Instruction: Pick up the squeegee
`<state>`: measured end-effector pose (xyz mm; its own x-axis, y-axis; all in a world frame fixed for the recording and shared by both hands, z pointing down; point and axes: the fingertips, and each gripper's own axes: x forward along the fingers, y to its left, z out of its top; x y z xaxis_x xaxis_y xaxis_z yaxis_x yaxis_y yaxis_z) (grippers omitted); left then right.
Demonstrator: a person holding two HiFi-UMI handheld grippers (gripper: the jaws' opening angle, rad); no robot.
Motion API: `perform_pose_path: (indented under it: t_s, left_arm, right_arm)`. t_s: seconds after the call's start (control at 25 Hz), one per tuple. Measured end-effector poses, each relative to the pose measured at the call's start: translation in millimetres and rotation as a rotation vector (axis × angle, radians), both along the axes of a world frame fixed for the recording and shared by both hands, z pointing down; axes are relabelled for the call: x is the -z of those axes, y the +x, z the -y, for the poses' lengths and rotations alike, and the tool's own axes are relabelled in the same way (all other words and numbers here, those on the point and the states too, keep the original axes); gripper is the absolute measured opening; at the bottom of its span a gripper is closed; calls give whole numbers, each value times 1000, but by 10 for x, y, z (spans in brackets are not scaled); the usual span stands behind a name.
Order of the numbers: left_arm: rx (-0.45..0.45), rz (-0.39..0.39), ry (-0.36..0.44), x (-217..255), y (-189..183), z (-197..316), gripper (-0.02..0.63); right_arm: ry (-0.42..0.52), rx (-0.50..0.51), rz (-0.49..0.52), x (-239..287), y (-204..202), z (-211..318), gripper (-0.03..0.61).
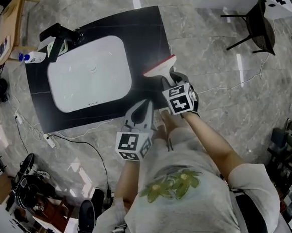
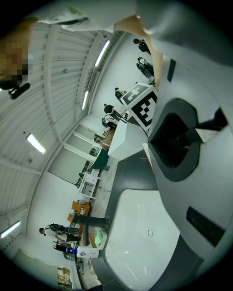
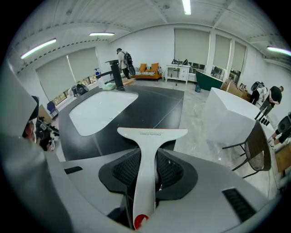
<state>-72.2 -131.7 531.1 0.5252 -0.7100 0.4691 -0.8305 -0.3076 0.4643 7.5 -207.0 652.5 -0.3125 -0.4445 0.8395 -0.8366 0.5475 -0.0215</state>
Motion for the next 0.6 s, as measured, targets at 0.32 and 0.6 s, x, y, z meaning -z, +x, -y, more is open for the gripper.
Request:
perform_pose_path:
  t_s: [0.32, 0.6]
  left_arm:
    - [-8, -1, -1, -2, 63, -28, 9]
    - [-10, 5, 20, 68, 62, 1, 9]
  right_arm:
    - [-1, -3, 15, 1, 38, -35, 107]
    - [5, -3, 48, 141, -2, -41, 107]
